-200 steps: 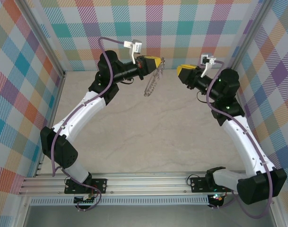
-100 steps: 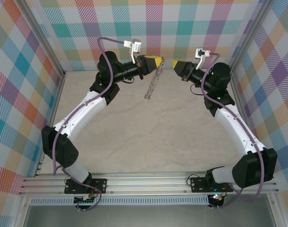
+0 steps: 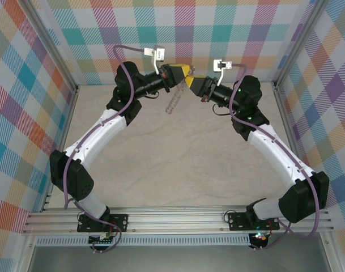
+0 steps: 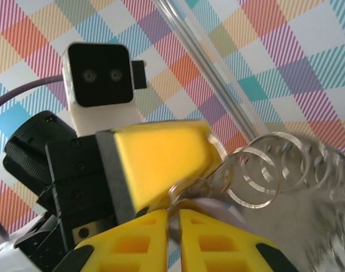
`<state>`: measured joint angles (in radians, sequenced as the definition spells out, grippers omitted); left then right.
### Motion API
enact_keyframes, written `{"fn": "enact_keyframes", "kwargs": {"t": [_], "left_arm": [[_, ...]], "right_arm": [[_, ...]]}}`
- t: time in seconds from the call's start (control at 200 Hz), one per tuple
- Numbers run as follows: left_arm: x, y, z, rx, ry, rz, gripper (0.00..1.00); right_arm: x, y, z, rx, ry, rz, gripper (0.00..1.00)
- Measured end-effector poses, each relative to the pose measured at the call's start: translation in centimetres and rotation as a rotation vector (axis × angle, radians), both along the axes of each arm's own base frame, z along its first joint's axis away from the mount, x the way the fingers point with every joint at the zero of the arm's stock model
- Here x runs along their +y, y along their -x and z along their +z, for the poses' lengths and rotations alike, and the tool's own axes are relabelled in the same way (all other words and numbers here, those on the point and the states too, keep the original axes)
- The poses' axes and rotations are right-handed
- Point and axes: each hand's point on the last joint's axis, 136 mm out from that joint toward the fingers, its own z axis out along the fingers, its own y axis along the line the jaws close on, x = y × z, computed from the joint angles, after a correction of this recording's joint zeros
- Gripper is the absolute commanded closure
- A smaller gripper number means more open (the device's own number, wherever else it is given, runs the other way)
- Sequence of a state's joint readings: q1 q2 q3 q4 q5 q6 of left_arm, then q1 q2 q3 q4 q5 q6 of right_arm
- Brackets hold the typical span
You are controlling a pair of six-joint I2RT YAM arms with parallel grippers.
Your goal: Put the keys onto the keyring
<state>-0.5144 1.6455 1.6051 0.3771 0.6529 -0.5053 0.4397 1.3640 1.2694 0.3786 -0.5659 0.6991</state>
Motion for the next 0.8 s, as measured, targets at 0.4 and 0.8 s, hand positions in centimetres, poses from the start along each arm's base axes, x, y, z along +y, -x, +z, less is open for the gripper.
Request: {"fn": "enact_keyframes", "kwargs": {"t": [0.4,0.8], "left_arm": [[0.1,-0.2,-0.1,-0.006,0.007,0.013,1.00],[-0.1,1.5,1.5,-0.079,0.050,-0.071,1.00]], "right_arm": [[-4.4,2.4,-0.2,-0.009,0.042,-0.090,0.67],[-7.2,-1.8,3.7,-0.074,-0.051,-0.146,0.67]]}}
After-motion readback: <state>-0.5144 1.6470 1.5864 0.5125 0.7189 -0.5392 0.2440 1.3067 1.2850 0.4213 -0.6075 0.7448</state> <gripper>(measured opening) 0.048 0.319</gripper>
